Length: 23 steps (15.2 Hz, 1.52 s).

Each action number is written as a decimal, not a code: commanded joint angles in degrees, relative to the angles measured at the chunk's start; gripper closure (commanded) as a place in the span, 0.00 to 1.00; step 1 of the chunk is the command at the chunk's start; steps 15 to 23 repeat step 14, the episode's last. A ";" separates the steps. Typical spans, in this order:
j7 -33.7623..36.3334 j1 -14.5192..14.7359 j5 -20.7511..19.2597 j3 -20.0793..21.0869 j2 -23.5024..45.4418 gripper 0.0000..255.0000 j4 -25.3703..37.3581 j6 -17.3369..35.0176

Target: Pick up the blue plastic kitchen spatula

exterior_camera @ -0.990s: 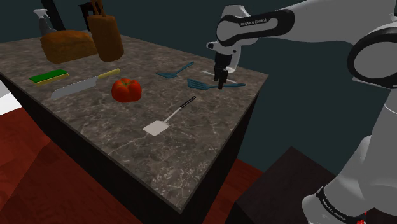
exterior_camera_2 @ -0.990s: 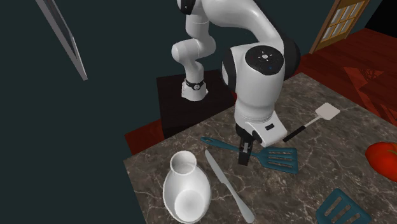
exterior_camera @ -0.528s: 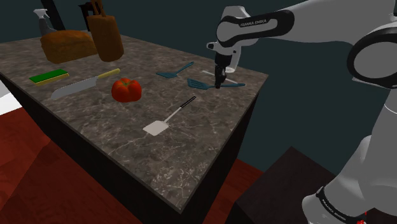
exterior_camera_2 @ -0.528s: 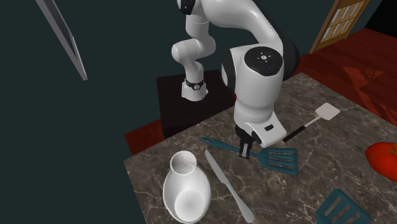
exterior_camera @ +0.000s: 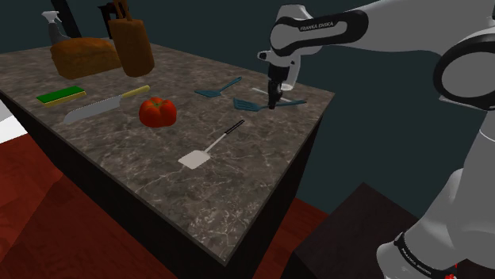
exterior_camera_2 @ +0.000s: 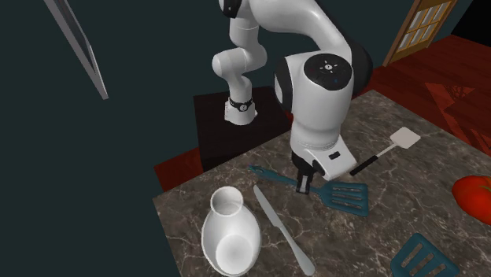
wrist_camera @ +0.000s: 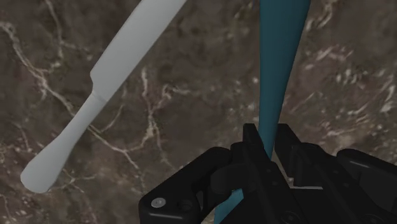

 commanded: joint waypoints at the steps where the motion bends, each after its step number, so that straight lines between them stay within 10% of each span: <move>1: 0.21 -0.01 -0.10 -0.02 -0.17 1.00 1.26 -1.45; 23: 1.06 -0.40 -0.32 -0.20 -0.10 1.00 9.94 -10.01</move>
